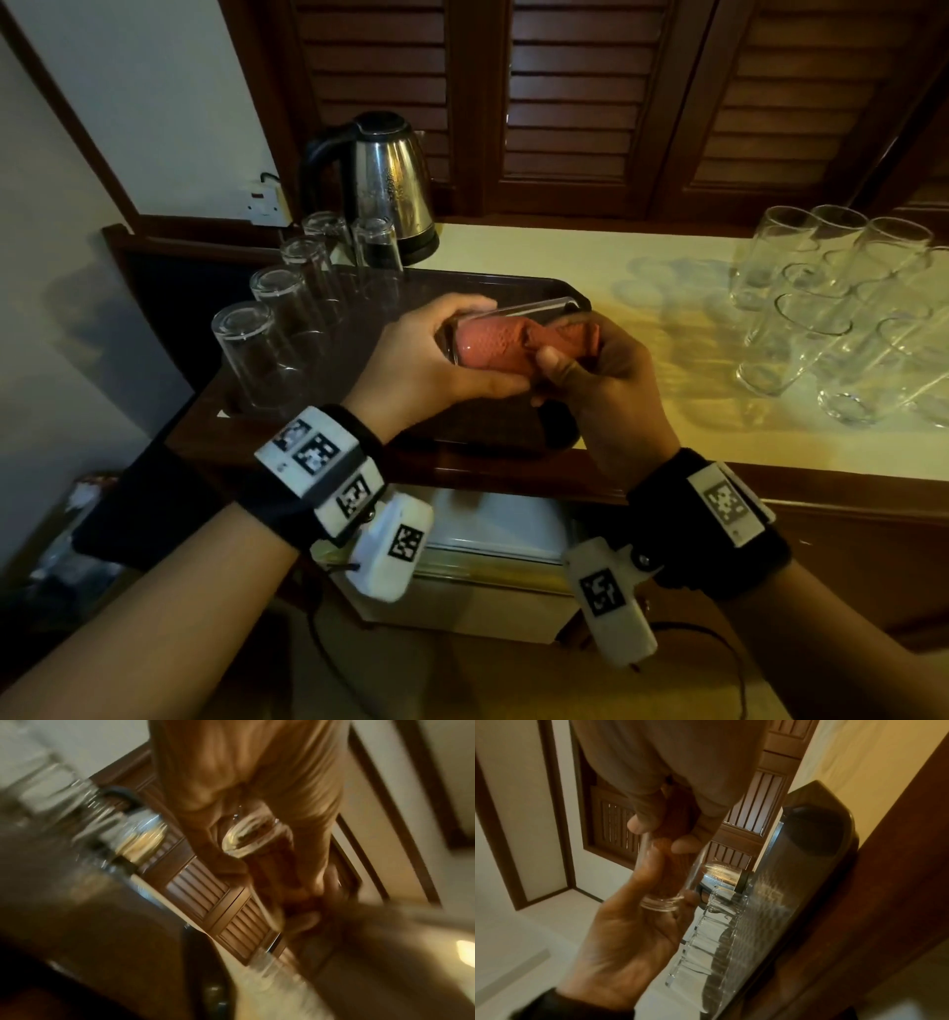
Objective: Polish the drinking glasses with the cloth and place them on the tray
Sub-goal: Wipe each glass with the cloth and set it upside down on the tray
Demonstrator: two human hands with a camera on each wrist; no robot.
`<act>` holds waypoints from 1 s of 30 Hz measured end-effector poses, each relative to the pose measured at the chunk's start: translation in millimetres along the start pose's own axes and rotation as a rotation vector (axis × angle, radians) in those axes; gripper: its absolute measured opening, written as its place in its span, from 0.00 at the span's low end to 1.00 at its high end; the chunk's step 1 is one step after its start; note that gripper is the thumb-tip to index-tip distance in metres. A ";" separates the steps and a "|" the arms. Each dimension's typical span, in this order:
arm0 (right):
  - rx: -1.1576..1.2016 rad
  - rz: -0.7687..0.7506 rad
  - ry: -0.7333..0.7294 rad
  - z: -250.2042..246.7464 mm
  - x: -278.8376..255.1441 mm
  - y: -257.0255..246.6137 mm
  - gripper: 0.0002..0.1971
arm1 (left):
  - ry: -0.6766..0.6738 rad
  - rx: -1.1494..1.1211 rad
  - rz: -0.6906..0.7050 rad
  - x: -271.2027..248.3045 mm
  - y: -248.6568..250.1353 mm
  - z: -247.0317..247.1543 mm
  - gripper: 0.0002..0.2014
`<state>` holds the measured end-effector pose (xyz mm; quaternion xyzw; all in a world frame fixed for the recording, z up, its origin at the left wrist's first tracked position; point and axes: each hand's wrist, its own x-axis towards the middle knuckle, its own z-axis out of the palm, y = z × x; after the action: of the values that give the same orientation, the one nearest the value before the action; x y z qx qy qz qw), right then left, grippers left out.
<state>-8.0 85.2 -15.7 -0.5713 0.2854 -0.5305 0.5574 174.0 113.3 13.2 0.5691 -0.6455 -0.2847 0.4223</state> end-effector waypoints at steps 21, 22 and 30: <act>-0.034 -0.024 -0.130 -5.7 12.5 -6.2 0.11 | 0.013 -0.381 -0.080 -1.6 4.1 -2.7 0.24; 0.024 0.023 -0.125 -6.0 11.4 -4.8 0.11 | 0.067 -0.201 0.026 -1.4 5.5 -4.1 0.26; 0.027 -0.062 -0.119 -9.9 12.2 -8.6 0.13 | -0.074 -0.347 -0.103 0.3 6.6 -1.9 0.30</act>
<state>-16.1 72.6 -5.9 -0.6028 0.2266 -0.5166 0.5643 172.3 114.4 19.7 0.5092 -0.5720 -0.4335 0.4750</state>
